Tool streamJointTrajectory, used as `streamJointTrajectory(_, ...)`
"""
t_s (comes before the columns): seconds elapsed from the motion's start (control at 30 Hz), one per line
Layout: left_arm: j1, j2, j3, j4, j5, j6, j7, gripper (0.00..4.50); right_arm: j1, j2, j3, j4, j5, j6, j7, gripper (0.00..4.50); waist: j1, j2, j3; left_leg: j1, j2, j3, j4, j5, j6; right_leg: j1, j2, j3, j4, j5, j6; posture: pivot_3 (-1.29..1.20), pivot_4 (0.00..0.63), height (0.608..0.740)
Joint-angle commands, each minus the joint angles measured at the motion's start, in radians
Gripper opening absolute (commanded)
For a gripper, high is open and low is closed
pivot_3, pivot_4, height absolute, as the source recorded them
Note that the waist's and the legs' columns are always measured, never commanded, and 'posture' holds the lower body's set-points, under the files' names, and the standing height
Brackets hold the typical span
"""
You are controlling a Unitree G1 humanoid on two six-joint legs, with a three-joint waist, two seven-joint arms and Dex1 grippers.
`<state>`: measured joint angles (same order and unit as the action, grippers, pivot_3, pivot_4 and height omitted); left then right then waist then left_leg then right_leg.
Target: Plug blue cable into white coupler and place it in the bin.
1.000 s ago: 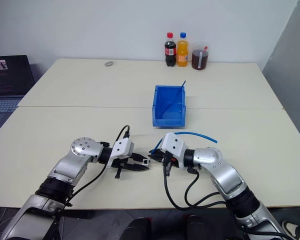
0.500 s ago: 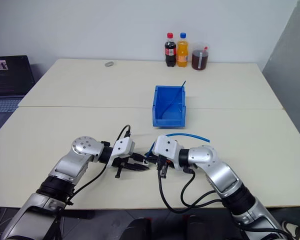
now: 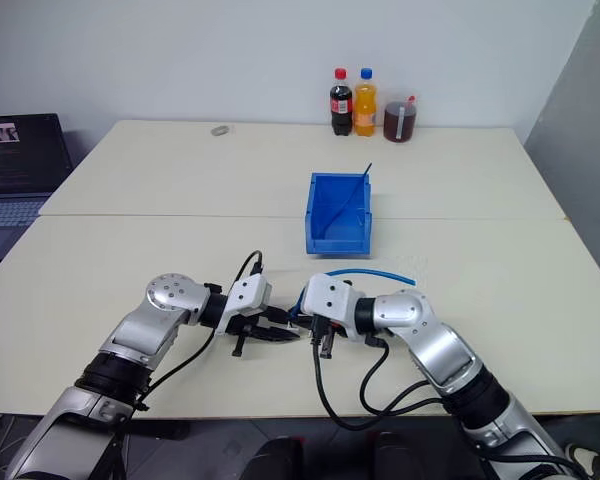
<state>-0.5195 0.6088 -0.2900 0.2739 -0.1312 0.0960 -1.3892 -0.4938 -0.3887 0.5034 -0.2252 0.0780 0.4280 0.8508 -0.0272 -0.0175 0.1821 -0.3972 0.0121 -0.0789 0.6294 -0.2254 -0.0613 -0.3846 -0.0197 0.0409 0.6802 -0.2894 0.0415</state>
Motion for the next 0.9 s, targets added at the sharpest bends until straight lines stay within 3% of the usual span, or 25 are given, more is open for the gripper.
streamJointTrajectory(0.03, 0.033, -0.020, -0.049, -0.020, 0.023, 0.014, -0.004, 0.81, 0.009, -0.009, 0.045, 0.011, -0.030, 0.034, 0.020, 0.07, 0.000, 0.000, 0.000, 0.000, 0.000, 0.000, 0.000, 0.000, 0.000, 0.000, 0.000, 0.000, 0.000, 0.000, 0.000, 0.00, 0.150, 0.740)
streamJointTrajectory(0.5, 0.057, -0.027, -0.044, -0.044, 0.025, 0.018, 0.013, 0.80, 0.024, -0.006, 0.044, 0.033, -0.015, 0.084, 0.039, 0.06, 0.000, 0.002, -0.011, 0.001, 0.000, 0.000, 0.000, 0.000, 0.000, 0.001, 0.000, 0.000, 0.000, -0.001, 0.001, 0.00, 0.150, 0.740)
streamJointTrajectory(0.9, 0.062, -0.036, -0.047, -0.048, 0.030, 0.016, 0.009, 0.80, -0.046, 0.005, 0.155, 0.095, -0.057, 0.137, 0.136, 0.06, -0.002, 0.004, -0.021, 0.005, 0.000, 0.000, -0.001, 0.000, 0.000, 0.004, 0.000, 0.000, -0.001, -0.002, 0.001, 0.00, 0.150, 0.740)
